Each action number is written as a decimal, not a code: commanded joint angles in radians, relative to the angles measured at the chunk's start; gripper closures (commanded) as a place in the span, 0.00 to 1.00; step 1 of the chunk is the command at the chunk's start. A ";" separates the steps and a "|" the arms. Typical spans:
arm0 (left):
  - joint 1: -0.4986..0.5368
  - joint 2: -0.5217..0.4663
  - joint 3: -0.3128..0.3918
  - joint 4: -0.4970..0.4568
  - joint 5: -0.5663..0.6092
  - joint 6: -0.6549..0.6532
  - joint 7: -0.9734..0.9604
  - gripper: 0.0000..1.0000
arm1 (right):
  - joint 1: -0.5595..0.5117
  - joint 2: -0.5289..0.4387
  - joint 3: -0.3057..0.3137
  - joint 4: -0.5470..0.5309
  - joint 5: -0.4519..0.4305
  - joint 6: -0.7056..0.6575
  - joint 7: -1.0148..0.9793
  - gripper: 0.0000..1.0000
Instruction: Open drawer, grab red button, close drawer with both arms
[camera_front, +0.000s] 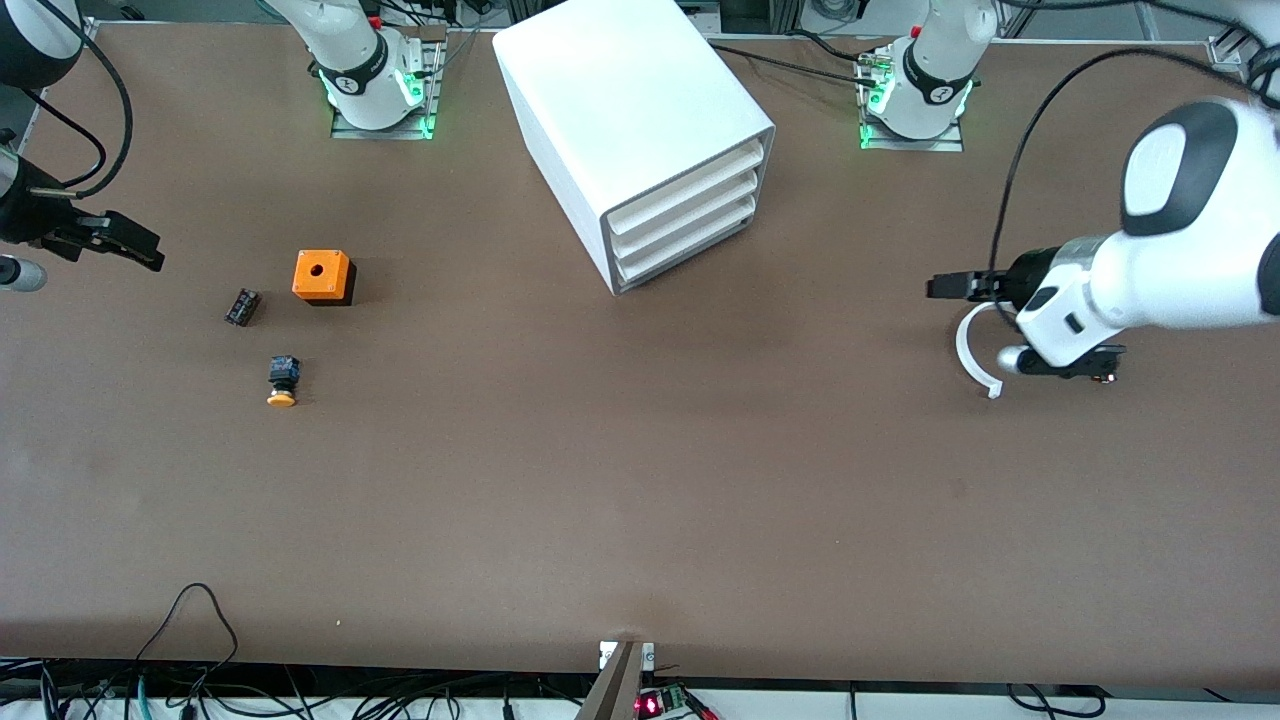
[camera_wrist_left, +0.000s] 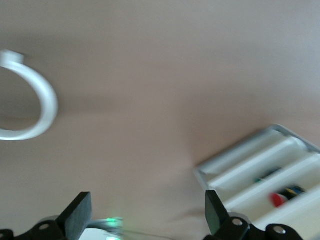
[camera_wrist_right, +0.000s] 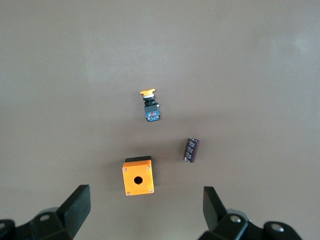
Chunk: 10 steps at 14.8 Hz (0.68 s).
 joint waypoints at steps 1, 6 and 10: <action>0.005 0.043 0.001 -0.106 -0.183 0.083 0.030 0.00 | 0.004 -0.013 -0.006 -0.010 0.016 0.001 -0.008 0.00; -0.006 0.086 -0.017 -0.315 -0.458 0.169 0.355 0.00 | 0.004 -0.004 -0.006 0.003 0.018 -0.004 -0.008 0.00; -0.006 0.084 -0.129 -0.476 -0.591 0.256 0.464 0.00 | 0.004 -0.004 -0.006 0.003 0.018 -0.004 -0.008 0.00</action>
